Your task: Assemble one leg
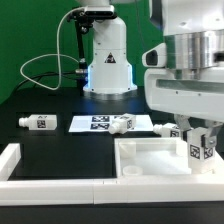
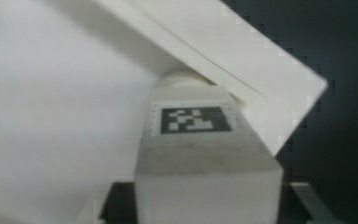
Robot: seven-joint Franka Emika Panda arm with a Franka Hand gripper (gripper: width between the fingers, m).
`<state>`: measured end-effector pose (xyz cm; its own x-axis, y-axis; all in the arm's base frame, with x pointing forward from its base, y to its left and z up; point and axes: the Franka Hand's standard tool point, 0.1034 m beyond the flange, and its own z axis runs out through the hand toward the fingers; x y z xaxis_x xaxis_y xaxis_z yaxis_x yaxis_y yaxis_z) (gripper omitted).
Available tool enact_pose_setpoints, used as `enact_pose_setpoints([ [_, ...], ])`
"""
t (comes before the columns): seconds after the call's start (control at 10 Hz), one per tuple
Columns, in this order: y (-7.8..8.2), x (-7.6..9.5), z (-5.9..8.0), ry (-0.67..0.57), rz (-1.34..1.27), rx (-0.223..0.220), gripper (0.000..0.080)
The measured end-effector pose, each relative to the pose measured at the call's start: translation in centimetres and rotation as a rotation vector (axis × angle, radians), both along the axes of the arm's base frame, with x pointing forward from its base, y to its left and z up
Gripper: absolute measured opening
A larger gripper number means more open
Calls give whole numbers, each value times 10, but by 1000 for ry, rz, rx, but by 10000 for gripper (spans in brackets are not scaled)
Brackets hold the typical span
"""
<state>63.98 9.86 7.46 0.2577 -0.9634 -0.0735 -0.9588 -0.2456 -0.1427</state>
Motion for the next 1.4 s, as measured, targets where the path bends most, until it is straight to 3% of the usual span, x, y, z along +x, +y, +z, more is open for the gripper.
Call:
enact_pose_setpoints([
  [0.3, 0, -2, 0, 21, -162, 22, 285],
  [0.5, 2, -3, 0, 72, -496, 88, 285],
  [0.9, 3, -3, -1, 58, -407, 73, 287],
  [1.1, 11, 1, 0, 5, 41, 4, 602],
  [1.4, 13, 0, -2, -13, 282, -22, 647],
])
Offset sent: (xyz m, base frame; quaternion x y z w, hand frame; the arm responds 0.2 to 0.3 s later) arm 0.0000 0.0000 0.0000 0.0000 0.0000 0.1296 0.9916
